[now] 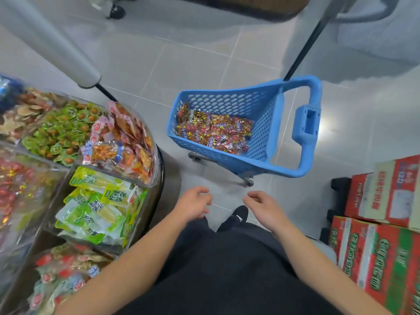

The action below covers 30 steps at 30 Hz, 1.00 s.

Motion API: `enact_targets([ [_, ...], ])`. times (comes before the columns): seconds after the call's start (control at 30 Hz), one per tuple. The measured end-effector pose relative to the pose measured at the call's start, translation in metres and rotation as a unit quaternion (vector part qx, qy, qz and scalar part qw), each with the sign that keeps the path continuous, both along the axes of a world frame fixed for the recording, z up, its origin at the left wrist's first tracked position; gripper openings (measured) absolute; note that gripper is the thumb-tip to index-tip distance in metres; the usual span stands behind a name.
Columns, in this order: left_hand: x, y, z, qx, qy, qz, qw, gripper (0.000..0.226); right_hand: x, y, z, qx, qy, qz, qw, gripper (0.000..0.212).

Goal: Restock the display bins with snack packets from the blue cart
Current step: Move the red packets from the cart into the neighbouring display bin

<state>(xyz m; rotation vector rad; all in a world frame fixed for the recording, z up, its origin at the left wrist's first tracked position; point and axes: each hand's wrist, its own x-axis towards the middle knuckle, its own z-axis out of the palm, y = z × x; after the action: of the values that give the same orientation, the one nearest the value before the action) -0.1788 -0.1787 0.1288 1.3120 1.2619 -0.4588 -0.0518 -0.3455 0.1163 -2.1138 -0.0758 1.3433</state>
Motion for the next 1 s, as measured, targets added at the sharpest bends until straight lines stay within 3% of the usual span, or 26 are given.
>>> enact_targets([
  [0.33,0.095,0.079,-0.032,-0.034,-0.02,-0.043,0.998,0.021,0.075,0.066,-0.009,-0.008,0.003,-0.097,0.995,0.031],
  [0.57,0.158,0.165,-0.067,-0.039,-0.017,-0.08,0.996,0.017,0.12,0.138,-0.034,-0.033,0.012,-0.146,0.989,0.037],
  [0.67,0.176,0.188,-0.087,-0.043,-0.012,-0.069,0.997,0.006,0.138,0.16,-0.063,-0.05,0.014,-0.144,0.988,0.036],
  [1.0,0.199,0.217,-0.192,-0.058,0.008,-0.06,0.996,0.018,0.176,0.203,-0.226,-0.138,0.084,-0.099,0.982,0.048],
])
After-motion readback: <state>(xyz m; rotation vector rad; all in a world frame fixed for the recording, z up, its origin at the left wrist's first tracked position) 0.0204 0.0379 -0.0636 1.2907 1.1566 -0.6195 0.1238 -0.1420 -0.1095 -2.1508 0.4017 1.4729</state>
